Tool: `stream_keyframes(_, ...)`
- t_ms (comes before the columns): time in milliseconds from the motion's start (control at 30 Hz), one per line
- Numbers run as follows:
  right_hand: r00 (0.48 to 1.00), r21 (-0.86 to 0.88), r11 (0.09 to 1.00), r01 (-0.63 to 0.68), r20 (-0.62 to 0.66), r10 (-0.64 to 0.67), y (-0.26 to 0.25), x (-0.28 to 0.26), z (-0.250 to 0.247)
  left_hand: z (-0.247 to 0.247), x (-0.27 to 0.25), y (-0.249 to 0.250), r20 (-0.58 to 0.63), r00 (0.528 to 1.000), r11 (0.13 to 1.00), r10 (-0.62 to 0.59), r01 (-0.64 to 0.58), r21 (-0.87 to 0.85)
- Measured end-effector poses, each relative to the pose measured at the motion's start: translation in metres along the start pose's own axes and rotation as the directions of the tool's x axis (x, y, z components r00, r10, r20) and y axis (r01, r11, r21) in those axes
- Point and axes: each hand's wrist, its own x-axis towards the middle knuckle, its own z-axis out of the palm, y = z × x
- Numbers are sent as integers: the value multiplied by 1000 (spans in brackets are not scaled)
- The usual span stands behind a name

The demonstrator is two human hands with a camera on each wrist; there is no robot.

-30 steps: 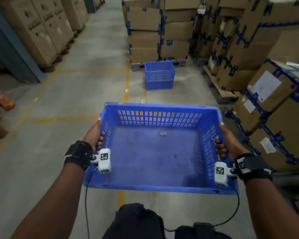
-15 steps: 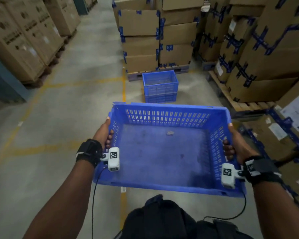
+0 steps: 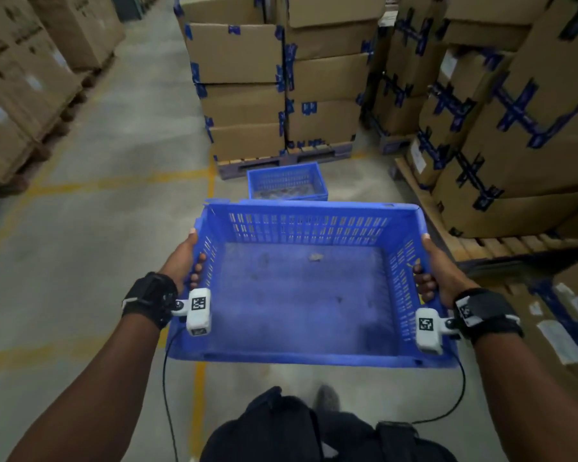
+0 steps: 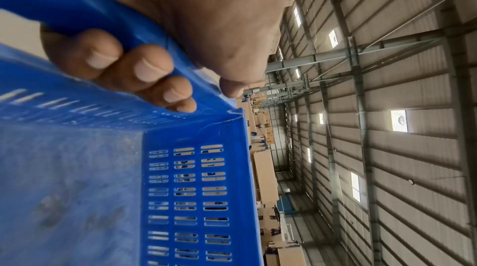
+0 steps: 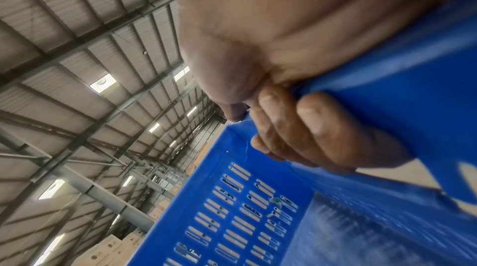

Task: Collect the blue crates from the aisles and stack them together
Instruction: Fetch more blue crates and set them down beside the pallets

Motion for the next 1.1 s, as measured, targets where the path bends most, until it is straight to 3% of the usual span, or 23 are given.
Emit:
stream_keyframes(100,1000,-52,999,-3,-23,2,-72,57,4,15,49,53,-9,1000,1000,-17,17,-16)
stream_keyframes(333,990,-91,995,-31,137,43,-210,210,44,22,191,160,-92,996,999,-9,5,-40)
stream_keyframes(633,992,-134,989,-69,99,82,-363,384,110,32,394,282,-100,995,998,-23,17,-56)
stream_keyframes(900,983,-169,974,-152,74,167,-470,532,138,52,567,376,-82,994,997,-76,78,28)
stream_keyframes(1100,975,-200,965,-170,109,194,-513,669,174,74,697,413,-190,977,995,-91,97,21)
